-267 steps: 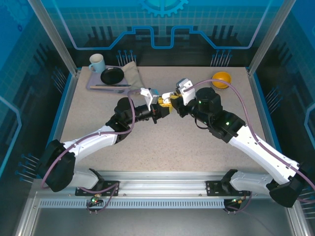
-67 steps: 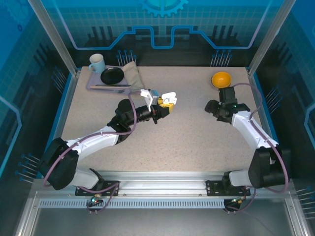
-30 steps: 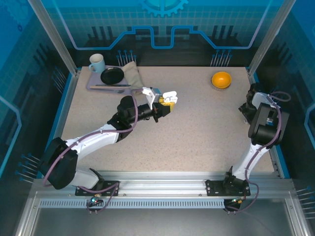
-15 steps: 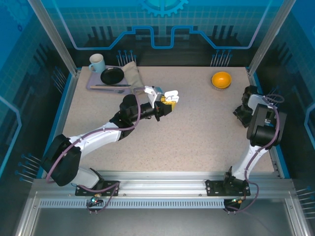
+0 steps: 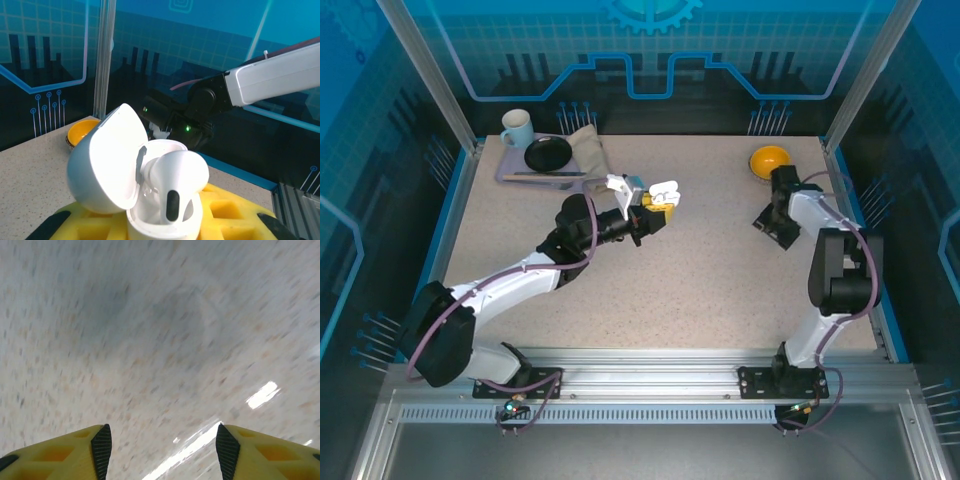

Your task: Insert wireless bluetooth earbuds into charging case

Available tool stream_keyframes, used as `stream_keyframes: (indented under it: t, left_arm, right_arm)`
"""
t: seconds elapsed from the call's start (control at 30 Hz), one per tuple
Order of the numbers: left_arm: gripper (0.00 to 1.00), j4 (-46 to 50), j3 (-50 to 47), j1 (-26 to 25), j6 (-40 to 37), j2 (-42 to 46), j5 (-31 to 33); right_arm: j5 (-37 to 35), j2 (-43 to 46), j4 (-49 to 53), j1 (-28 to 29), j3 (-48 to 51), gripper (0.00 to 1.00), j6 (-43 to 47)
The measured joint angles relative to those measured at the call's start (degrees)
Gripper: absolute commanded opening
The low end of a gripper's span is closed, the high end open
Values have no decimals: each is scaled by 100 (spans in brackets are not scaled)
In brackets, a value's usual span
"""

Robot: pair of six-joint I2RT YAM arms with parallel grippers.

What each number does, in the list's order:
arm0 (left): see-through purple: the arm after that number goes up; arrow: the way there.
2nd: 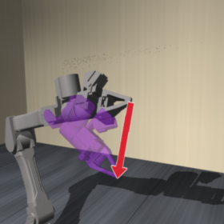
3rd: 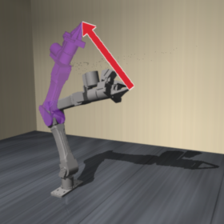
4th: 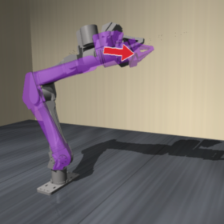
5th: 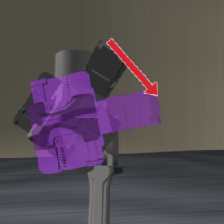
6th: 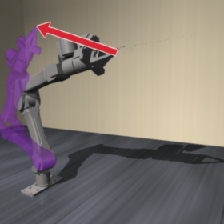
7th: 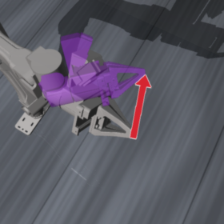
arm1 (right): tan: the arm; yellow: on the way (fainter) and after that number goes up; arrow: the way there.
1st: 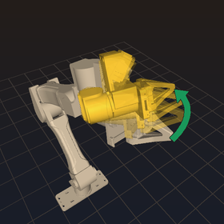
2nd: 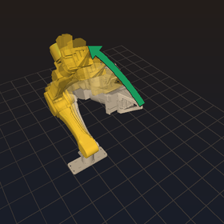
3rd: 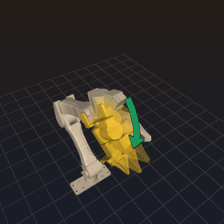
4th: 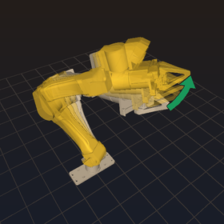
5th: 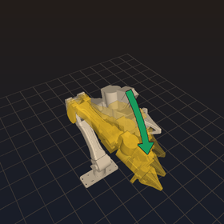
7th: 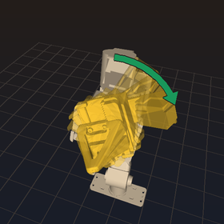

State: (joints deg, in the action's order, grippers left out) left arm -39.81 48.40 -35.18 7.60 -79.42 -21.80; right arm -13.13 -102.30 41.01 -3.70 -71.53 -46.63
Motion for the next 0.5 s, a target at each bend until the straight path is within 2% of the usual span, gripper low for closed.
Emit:
stream_keyframes:
  t: [0.2, 0.5]
  left_arm:
    - [0, 9, -4, 0, -17, 9, 7]
    - [0, 63, 33, 0, -22, -15, 4]
  right_arm:
    - [-433, -514, 197, -922, -671, 59, 363]
    - [-813, -1143, 507, -1147, -975, 57, 654]
